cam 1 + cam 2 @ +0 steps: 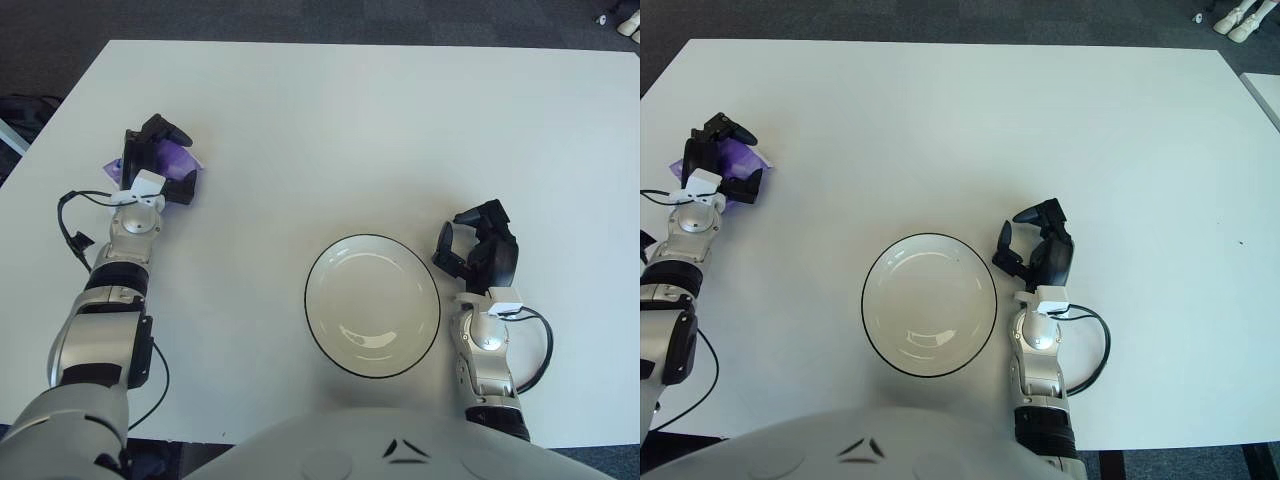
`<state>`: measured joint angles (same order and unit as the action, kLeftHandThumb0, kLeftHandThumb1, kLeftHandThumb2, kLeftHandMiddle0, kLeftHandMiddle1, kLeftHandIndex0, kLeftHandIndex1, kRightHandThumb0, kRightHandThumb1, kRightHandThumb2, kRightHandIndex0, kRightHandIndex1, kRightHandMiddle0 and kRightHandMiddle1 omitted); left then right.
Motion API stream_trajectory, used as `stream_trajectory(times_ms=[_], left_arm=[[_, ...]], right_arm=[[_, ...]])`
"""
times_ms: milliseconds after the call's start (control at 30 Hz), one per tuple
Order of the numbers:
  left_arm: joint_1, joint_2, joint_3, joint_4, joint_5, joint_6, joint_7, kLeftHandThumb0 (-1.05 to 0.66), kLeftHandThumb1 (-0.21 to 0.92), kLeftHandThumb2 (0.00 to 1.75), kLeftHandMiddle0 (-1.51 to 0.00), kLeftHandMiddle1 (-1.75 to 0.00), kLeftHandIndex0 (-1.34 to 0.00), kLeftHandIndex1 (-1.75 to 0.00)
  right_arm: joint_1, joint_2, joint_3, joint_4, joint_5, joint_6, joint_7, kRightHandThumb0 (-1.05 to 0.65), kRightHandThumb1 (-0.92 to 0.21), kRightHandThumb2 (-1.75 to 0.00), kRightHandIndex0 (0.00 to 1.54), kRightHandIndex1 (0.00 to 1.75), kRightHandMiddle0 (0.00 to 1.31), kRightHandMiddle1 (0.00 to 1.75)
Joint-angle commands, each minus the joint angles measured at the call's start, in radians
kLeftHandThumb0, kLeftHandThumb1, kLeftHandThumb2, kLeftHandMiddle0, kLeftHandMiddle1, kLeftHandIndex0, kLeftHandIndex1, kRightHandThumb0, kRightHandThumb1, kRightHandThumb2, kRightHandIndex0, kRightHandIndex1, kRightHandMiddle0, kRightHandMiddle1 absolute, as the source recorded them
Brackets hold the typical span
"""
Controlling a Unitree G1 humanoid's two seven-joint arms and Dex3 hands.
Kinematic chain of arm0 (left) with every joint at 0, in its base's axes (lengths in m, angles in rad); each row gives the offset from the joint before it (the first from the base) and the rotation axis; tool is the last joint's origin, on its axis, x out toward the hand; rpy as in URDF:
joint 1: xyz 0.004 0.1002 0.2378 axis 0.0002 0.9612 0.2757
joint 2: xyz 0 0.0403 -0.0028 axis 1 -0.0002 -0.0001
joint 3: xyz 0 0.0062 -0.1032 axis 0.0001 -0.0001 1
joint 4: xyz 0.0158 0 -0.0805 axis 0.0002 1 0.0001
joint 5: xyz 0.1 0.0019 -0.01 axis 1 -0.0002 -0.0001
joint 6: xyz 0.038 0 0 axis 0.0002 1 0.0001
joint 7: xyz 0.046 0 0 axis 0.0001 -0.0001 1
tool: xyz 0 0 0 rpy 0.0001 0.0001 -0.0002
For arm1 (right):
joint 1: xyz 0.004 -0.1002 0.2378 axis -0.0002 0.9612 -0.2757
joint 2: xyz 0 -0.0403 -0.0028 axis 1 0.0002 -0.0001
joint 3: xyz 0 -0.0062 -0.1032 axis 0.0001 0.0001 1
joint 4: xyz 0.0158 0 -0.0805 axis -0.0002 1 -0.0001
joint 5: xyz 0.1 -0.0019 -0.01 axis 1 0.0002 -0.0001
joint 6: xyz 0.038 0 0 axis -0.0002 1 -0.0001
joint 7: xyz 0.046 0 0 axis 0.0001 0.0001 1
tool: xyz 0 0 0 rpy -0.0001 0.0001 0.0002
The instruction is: Put the tissue paper into the plate.
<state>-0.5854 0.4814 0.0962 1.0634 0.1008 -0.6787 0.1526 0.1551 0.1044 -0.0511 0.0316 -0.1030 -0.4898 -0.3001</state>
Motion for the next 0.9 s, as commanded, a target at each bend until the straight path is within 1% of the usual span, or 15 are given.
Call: stream_trajectory(times_ms=[0, 100, 167, 333, 500, 633, 800, 867], left_arm=[[0.083, -0.15, -0.008, 0.082, -0.051, -0.008, -0.129, 0.0, -0.06, 1.7, -0.94, -1.6, -0.67, -1.75], [0.078, -0.174, -0.005, 0.068, -0.068, -0.062, -0.137, 0.0, -0.07, 1.7, -0.94, -1.61, -0.68, -1.75], [0.079, -0.195, -0.009, 0.036, -0.072, -0.098, -0.127, 0.0, -0.07, 1.72, -0.93, -1.63, -0.68, -1.75], [0.083, -0.207, -0.001, 0.012, -0.095, -0.147, -0.153, 0.0, -0.07, 1.73, -0.92, -1.66, -0.69, -1.75], [0.085, -0.212, 0.005, -0.008, -0.103, -0.171, -0.185, 0.0, -0.09, 1.74, -0.92, -1.66, -0.71, -1.75], [0.084, -0.222, 0.005, -0.048, -0.115, -0.184, -0.235, 0.0, -0.09, 1.75, -0.93, -1.64, -0.71, -1.75], [0.082, -0.229, 0.014, -0.06, -0.146, -0.2, -0.305, 0.0, -0.1, 1.75, -0.94, -1.64, -0.71, -1.75], [0.079, -0.23, 0.013, -0.061, -0.147, -0.21, -0.315, 0.0, -0.1, 1.75, -0.94, -1.63, -0.71, -1.75]], right_arm=[[0.058, -0.005, -0.01, 0.115, 0.0, -0.003, 0.01, -0.48, -0.31, -1.33, 1.11, 1.75, 0.62, 1.75], [0.056, -0.005, -0.01, 0.119, 0.003, -0.008, 0.015, -0.48, -0.31, -1.33, 1.11, 1.75, 0.62, 1.75], [0.057, -0.004, -0.007, 0.114, 0.004, -0.005, 0.018, -0.48, -0.31, -1.33, 1.11, 1.75, 0.62, 1.75], [0.055, -0.004, -0.007, 0.115, 0.0, -0.001, 0.02, -0.48, -0.31, -1.33, 1.09, 1.75, 0.62, 1.75], [0.054, 0.0, -0.006, 0.113, 0.001, 0.014, 0.02, -0.48, -0.32, -1.33, 1.08, 1.75, 0.61, 1.75], [0.052, 0.004, -0.006, 0.114, 0.003, 0.014, 0.02, -0.48, -0.32, -1.32, 1.08, 1.75, 0.61, 1.75], [0.049, 0.005, -0.006, 0.12, 0.007, 0.001, 0.022, -0.48, -0.33, -1.32, 1.08, 1.75, 0.61, 1.75], [0.046, 0.006, -0.007, 0.126, 0.009, -0.007, 0.024, -0.48, -0.33, -1.32, 1.09, 1.75, 0.61, 1.75]])
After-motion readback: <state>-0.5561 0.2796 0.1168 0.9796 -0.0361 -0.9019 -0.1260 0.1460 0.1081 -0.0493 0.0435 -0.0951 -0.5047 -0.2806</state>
